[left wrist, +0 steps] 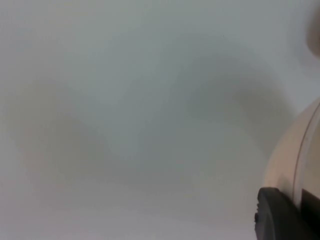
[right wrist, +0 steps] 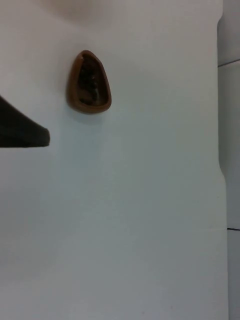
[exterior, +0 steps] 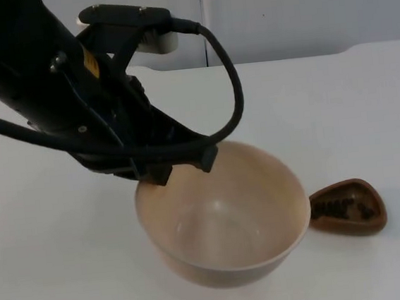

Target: Pick up the bowl with the left hand and pour the coffee beans from the cup into the bowl with the right hand.

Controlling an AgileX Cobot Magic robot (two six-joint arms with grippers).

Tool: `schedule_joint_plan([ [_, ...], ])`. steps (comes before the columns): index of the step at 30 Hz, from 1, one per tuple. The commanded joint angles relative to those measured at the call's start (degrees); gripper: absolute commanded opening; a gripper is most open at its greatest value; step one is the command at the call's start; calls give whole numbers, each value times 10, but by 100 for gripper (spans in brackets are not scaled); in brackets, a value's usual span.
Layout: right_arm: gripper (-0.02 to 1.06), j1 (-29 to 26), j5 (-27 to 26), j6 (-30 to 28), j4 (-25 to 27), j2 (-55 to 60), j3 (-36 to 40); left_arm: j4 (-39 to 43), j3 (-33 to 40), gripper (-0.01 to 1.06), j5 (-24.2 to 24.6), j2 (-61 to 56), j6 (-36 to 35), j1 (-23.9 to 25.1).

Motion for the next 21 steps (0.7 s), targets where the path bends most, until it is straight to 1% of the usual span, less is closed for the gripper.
schedule_joint_plan([
  [1,105,-3,-4,-1,0,-2,0,4,1,0,-1,-10,-4,-3],
  [9,105,-3,3,-1,25,5,-12,0,1,0,-1,-10,-4,-3],
  [12,105,-3,7,-1,39,54,-35,0,4,0,-1,-10,-4,-3],
  [14,105,-3,7,-1,47,99,-57,0,12,0,-12,-10,-4,-3],
  [15,105,-3,7,-1,47,99,-57,0,12,0,-12,-10,-4,-3],
  [19,101,-3,8,-1,48,197,-108,0,17,0,-21,-10,-4,-3],
  [20,101,-3,8,-1,48,197,-108,0,17,0,-21,-10,-4,-3],
  [21,100,-3,9,-1,50,227,-123,0,17,0,-21,-10,-4,-3],
])
